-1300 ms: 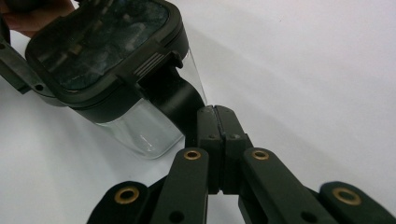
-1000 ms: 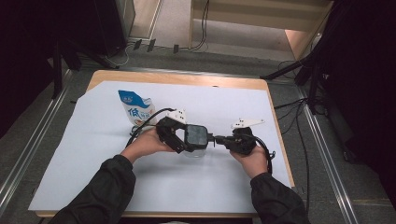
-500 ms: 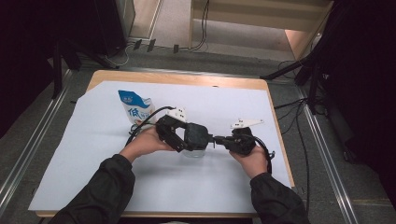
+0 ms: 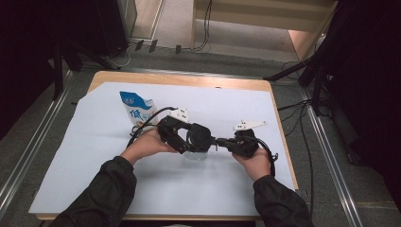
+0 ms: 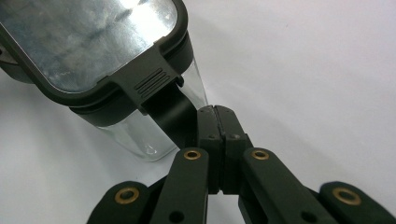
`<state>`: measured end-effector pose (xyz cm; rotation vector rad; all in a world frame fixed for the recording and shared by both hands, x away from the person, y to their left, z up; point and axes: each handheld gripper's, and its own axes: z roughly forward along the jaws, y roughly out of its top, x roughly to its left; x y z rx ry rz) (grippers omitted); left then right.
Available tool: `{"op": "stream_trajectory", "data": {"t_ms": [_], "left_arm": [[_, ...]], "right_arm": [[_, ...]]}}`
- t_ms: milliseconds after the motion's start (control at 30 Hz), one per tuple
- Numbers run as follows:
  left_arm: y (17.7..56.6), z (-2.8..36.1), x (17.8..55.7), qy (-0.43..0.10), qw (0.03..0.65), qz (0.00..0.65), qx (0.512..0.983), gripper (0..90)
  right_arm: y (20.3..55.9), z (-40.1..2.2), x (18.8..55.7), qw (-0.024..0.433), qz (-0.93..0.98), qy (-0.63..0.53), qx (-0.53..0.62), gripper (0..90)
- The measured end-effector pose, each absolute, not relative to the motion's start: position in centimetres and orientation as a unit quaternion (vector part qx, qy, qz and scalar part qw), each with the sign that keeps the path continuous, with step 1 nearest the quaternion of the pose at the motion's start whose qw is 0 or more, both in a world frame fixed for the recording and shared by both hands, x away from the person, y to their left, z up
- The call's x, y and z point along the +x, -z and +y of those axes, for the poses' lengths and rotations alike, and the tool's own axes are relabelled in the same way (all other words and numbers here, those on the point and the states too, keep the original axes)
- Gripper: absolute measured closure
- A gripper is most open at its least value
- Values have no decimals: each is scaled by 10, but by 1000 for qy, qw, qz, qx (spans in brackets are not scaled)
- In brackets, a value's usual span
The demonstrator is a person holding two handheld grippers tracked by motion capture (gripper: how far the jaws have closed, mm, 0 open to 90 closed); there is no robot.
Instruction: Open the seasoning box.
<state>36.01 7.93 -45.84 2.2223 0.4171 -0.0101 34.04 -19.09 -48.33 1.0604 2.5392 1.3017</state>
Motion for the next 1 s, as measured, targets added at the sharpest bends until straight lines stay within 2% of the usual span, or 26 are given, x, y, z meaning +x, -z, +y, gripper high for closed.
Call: {"op": "stream_trajectory", "data": {"t_ms": [267, 433, 500, 667, 767, 833, 867, 900, 1000], "left_arm": [[453, 78, 358, -4, 426, 171, 888, 119], [449, 83, 360, 9, 442, 175, 880, 172], [448, 84, 359, 13, 450, 169, 877, 261], [446, 85, 360, 13, 448, 173, 877, 321], [445, 87, 361, 22, 456, 176, 872, 422], [443, 88, 361, 26, 463, 172, 869, 523], [443, 89, 361, 26, 462, 173, 869, 523], [442, 89, 361, 29, 465, 176, 867, 579], [440, 88, 361, 37, 466, 178, 866, 627]], "right_arm": [[483, -191, 340, 49, 833, -427, 347, 900], [483, -191, 340, 48, 834, -428, 347, 900], [483, -191, 340, 49, 833, -428, 347, 900], [482, -191, 340, 47, 833, -428, 348, 900], [482, -192, 339, 47, 832, -430, 346, 900], [482, -192, 340, 44, 831, -432, 348, 900], [482, -192, 340, 44, 831, -432, 348, 900], [482, -193, 340, 42, 830, -433, 349, 900], [482, -193, 339, 39, 829, -433, 351, 900]]}}
